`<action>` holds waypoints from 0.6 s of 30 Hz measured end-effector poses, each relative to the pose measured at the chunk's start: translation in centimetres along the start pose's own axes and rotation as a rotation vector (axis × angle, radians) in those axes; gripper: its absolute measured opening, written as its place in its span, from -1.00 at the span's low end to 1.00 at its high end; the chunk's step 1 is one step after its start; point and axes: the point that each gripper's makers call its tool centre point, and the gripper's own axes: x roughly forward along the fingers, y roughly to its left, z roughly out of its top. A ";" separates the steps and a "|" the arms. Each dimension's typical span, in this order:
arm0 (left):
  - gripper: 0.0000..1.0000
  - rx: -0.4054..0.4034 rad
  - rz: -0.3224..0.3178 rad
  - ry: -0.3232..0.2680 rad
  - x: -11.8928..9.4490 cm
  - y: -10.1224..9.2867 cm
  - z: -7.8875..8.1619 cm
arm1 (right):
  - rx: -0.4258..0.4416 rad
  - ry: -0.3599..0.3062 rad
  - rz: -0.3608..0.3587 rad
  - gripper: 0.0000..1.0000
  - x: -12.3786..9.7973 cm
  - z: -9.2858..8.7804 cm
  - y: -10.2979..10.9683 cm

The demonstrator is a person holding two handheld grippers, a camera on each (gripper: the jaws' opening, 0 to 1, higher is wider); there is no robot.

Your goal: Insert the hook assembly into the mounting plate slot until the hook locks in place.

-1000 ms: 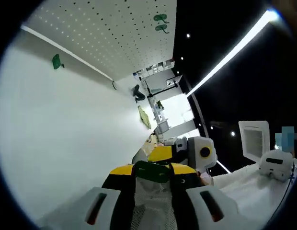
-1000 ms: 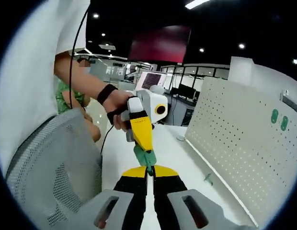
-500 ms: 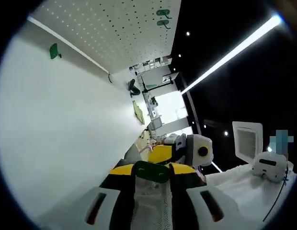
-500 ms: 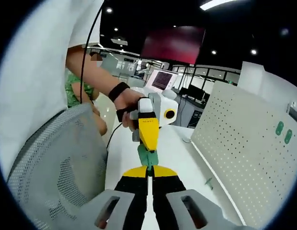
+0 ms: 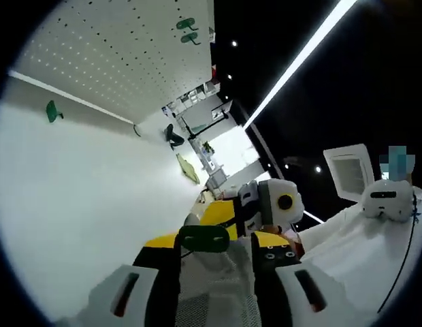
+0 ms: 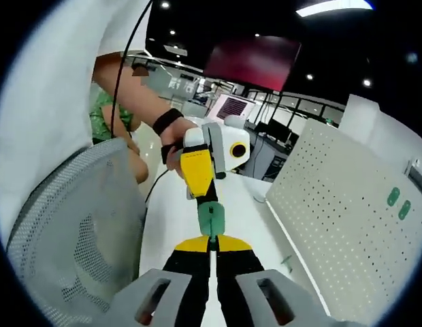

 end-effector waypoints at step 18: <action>0.18 0.205 0.055 -0.191 -0.5 -1.0 2.7 | 0.449 -0.070 -0.229 -0.99 -2.2 -0.6 -5.4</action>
